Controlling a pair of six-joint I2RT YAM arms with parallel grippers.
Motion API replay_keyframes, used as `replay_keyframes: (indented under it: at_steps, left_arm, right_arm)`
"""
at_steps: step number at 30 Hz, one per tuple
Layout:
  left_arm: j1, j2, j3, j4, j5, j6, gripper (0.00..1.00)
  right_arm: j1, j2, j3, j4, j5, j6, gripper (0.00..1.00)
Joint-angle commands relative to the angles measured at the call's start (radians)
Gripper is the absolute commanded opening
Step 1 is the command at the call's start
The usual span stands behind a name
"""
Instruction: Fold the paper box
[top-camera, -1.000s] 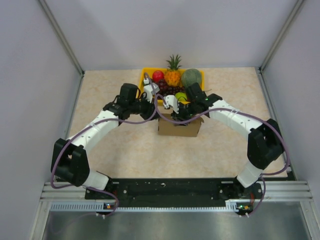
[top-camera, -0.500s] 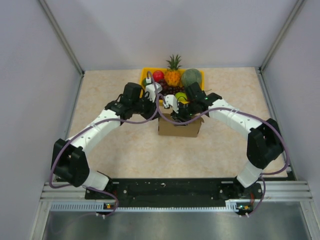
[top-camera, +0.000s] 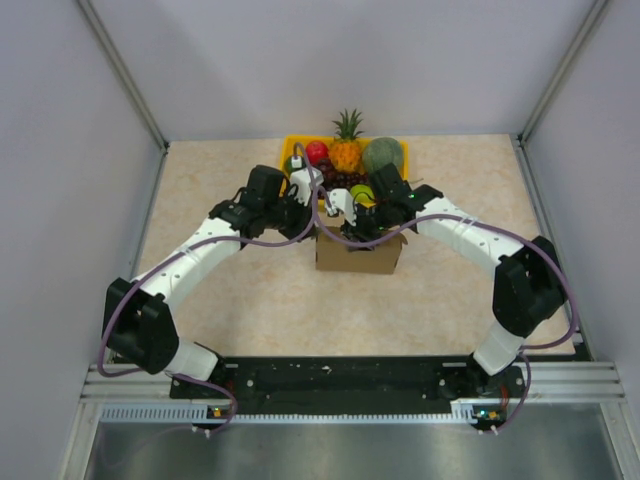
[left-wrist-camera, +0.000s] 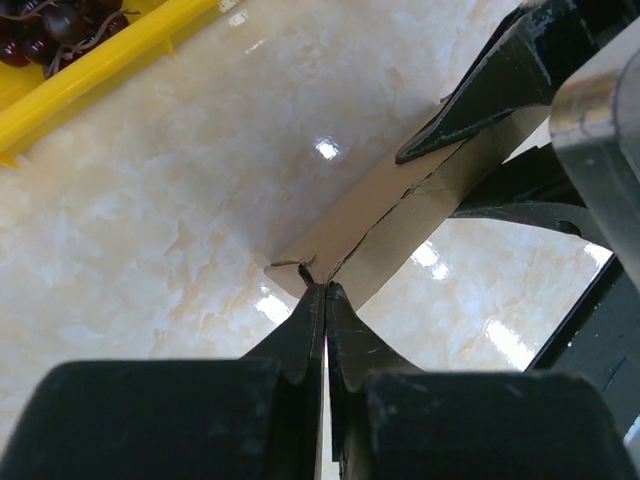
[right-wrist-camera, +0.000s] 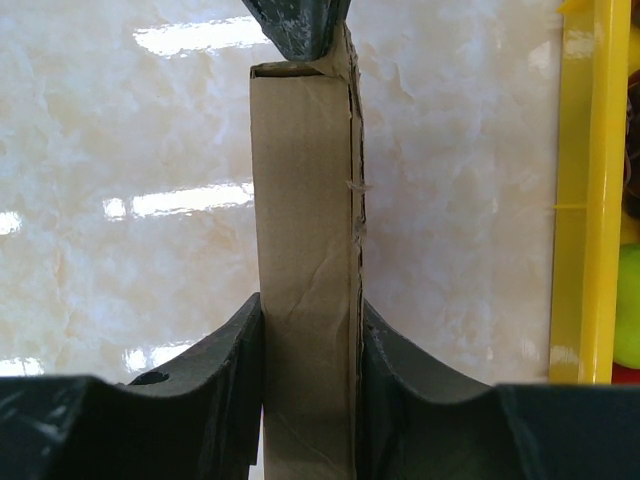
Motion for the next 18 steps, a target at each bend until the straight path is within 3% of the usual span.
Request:
replay_keyframes:
  at_steps: [1, 10, 18]
  left_arm:
    - [-0.016, -0.012, 0.037, 0.036, -0.023, -0.052, 0.00]
    - [-0.062, -0.003, 0.008, 0.168, -0.146, -0.359, 0.00]
    - [-0.166, -0.033, -0.058, 0.283, -0.385, -0.333, 0.00]
  right_arm:
    - [0.018, 0.008, 0.048, 0.015, -0.005, -0.003, 0.05]
    - [0.036, 0.028, 0.056, 0.013, -0.001, 0.009, 0.05]
    - [0.043, 0.033, 0.051, 0.011, -0.004, 0.018, 0.04]
